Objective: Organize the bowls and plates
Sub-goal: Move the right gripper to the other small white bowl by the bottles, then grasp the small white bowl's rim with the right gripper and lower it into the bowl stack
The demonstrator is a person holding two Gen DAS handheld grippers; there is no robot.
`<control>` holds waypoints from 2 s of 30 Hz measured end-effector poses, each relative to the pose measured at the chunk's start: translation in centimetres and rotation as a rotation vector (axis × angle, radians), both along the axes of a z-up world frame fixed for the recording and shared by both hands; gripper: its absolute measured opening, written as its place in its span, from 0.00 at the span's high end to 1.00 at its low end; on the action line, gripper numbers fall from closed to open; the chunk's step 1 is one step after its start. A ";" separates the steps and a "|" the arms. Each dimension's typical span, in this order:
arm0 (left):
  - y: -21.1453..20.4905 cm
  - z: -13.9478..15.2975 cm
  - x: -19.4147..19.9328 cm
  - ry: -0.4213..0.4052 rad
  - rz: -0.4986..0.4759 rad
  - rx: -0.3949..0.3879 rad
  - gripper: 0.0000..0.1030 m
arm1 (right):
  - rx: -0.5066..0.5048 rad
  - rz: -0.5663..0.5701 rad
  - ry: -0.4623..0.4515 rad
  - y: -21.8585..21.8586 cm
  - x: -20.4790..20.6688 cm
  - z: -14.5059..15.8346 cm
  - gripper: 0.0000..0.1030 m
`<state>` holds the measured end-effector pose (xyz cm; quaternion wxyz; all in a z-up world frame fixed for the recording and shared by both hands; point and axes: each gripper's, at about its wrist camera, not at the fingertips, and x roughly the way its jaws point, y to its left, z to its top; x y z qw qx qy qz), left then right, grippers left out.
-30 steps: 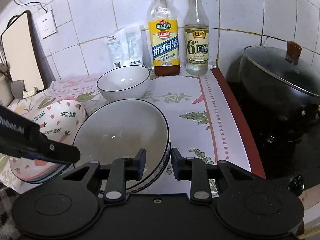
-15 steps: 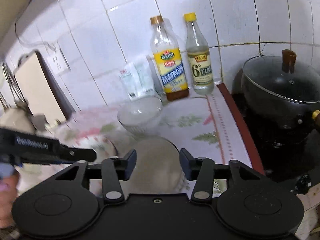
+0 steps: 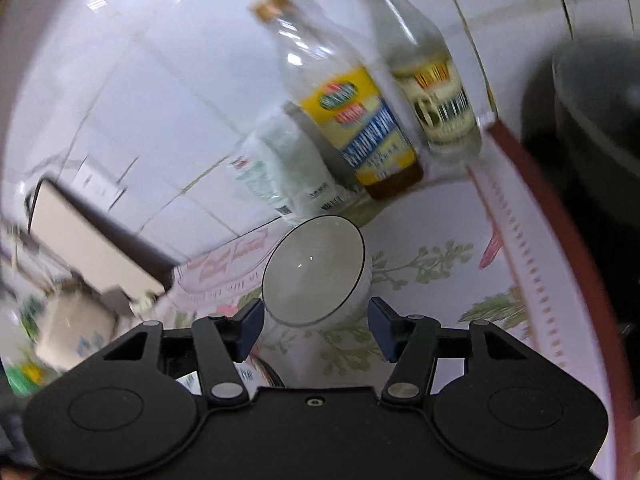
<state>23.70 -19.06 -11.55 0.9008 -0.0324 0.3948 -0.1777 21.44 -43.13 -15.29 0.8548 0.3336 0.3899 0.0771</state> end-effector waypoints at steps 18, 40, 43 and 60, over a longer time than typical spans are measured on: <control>-0.8 -6.7 9.7 0.167 0.069 0.143 0.44 | 0.061 -0.158 0.217 -0.2 7.8 -5.7 0.42; -0.8 -6.1 8.1 0.237 0.032 0.019 0.92 | -0.138 -0.035 0.178 2.8 6.4 -4.1 0.84; -0.5 -4.7 6.6 0.222 0.026 0.019 0.92 | -0.129 -0.047 0.151 2.6 4.5 -3.0 0.84; -1.6 2.0 -4.2 0.131 -0.063 0.019 0.92 | -0.175 -0.083 0.018 1.8 -7.9 2.4 0.83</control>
